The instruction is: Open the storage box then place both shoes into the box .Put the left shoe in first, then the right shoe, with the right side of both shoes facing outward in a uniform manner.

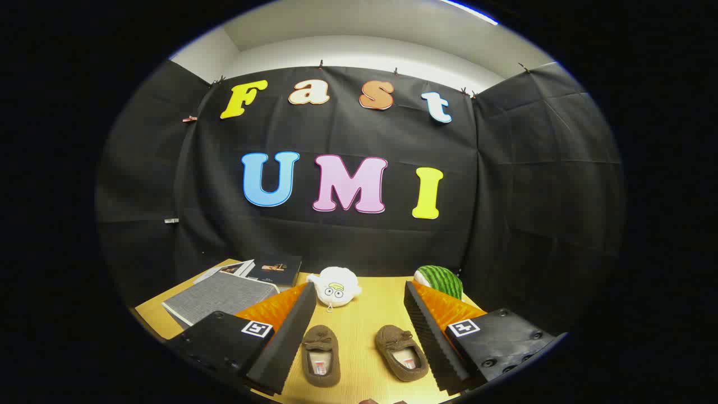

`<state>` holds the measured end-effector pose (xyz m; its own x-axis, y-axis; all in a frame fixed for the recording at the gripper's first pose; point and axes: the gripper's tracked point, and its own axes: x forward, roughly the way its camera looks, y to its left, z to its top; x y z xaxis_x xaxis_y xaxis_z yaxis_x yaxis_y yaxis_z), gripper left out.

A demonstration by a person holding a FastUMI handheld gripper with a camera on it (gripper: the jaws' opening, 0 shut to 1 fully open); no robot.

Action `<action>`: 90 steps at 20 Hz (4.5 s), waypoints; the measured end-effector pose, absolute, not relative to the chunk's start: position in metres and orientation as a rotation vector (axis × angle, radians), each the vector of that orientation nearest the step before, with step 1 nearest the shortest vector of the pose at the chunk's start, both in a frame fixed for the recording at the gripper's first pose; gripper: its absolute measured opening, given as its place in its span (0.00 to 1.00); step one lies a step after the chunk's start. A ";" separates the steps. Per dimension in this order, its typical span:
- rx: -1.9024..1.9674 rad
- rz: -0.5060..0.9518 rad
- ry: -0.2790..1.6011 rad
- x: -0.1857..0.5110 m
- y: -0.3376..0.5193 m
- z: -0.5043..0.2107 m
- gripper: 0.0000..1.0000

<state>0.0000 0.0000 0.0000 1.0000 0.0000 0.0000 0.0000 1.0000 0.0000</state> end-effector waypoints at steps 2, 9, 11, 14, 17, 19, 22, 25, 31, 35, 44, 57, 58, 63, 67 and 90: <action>-0.010 0.007 -0.009 -0.003 0.002 0.003 0.97; -0.035 0.027 -0.014 -0.009 0.006 0.002 0.97; -0.026 0.028 -0.015 -0.009 0.006 0.001 0.97; -0.013 0.036 -0.006 -0.007 0.008 -0.002 0.97; -0.001 0.037 -0.006 -0.006 0.008 -0.001 0.97; 0.007 0.034 -0.008 -0.004 0.007 0.000 0.97; 0.006 0.028 0.004 0.002 0.006 -0.004 0.97; 0.032 0.041 0.024 0.007 0.010 -0.006 0.97; 0.060 0.108 0.085 0.024 0.028 -0.012 0.97; 0.131 0.201 0.166 0.034 0.048 -0.023 0.97; 0.493 0.479 0.536 0.051 0.108 -0.076 0.98; 0.779 0.771 0.966 0.037 0.194 -0.184 0.98; 0.808 0.783 0.985 0.036 0.198 -0.188 0.98; 0.954 0.828 1.061 0.038 0.217 -0.201 0.98; 1.042 0.889 1.123 0.032 0.233 -0.198 0.96; 1.301 0.837 1.197 0.032 0.229 -0.167 0.05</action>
<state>0.0320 0.2292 -0.1669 0.2327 0.9566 -0.1756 0.1639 0.1394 0.9766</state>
